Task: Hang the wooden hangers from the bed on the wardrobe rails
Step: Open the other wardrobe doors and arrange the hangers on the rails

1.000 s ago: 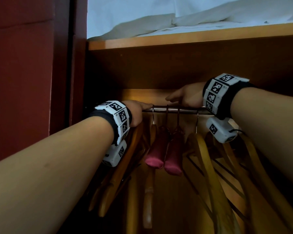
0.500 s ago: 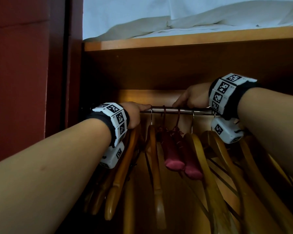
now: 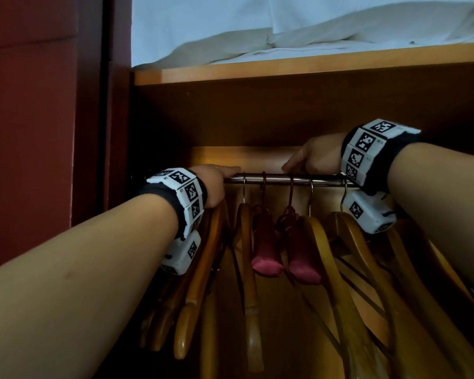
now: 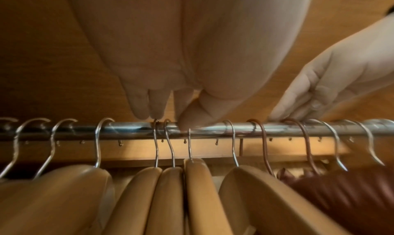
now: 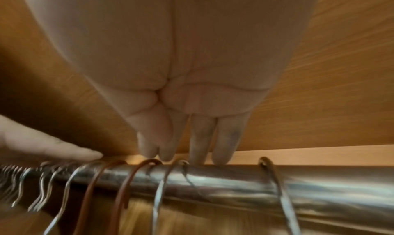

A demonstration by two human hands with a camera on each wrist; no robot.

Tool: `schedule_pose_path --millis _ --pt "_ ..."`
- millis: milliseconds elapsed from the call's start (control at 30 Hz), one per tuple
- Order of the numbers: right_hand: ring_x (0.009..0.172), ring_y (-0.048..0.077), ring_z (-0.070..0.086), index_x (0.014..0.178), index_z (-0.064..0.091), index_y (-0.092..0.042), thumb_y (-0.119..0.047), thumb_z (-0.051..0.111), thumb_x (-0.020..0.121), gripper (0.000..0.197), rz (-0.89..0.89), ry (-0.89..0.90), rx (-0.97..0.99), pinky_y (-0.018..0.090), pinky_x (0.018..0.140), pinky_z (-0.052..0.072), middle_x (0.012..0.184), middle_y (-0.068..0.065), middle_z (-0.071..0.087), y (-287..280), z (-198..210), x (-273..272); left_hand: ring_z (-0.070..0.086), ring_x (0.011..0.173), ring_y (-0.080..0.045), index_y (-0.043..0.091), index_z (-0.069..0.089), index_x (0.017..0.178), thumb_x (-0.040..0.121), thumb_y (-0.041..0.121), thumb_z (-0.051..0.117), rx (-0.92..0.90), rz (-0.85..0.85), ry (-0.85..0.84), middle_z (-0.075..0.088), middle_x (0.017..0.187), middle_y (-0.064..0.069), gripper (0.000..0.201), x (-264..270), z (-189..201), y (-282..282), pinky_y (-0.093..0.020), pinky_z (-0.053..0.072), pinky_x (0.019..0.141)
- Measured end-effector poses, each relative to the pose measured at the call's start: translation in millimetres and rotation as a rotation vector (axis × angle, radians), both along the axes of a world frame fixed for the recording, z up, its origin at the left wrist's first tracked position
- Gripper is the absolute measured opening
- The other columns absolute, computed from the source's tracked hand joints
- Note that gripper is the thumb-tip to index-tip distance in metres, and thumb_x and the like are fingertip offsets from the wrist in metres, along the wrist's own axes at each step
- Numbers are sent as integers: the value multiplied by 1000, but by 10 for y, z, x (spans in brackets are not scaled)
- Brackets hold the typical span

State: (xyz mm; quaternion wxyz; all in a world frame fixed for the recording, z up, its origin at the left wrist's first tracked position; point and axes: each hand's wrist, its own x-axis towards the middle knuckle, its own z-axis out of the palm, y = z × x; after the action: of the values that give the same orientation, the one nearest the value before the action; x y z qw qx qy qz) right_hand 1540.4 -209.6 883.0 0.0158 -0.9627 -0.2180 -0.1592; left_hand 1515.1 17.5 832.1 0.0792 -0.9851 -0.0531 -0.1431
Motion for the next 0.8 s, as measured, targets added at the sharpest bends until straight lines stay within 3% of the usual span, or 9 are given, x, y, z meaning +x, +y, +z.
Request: schedule_pose_path --millis 133,233,367,467,567,667,800 --pt "142 16 34 132 60 -32 2 38 95 55 41 -28 95 33 117 28 152 -6 42 107 46 -28 32 147 -33 28 8 161 97 4 55 -3 125 -53 19 165 -10 83 -41 163 58 -44 46 106" --pt "143 16 34 133 59 -33 5 37 94 59 54 -22 44 33 116 28 152 -7 41 280 49 -54 30 148 -32 28 10 161 99 7 54 -14 151 -1 16 166 -10 79 -37 210 101 -41 42 106" --pt "142 20 35 137 53 -39 -3 36 100 54 61 -53 -81 35 115 31 156 -6 35 505 -3 -71 34 145 -32 29 13 160 99 9 56 24 159 37 22 164 -11 77 7 147 87 -40 44 104" --pt "138 25 40 141 52 -29 -13 38 104 43 36 -40 -132 37 114 34 154 1 38 632 -50 -120 43 138 -32 21 22 159 104 16 51 26 157 46 36 155 -15 63 14 134 73 -38 43 106" --pt "134 26 44 141 52 -16 -21 45 101 41 14 22 -54 38 112 35 150 7 44 645 -59 -145 45 137 -32 25 21 159 100 10 54 20 139 16 36 155 -13 69 3 93 95 -37 45 103" --pt "131 24 46 138 56 -17 -19 46 101 38 -12 18 -17 35 109 37 149 6 45 589 -49 -165 46 137 -30 30 23 159 100 9 52 12 106 -57 35 157 -11 69 -30 48 113 -35 45 101" --pt "128 23 49 133 61 -20 -22 50 98 36 -27 2 -25 40 109 39 144 3 51 585 -22 -139 37 144 -31 38 7 159 96 1 55 -9 120 17 21 164 -10 87 -63 42 78 -40 46 104"
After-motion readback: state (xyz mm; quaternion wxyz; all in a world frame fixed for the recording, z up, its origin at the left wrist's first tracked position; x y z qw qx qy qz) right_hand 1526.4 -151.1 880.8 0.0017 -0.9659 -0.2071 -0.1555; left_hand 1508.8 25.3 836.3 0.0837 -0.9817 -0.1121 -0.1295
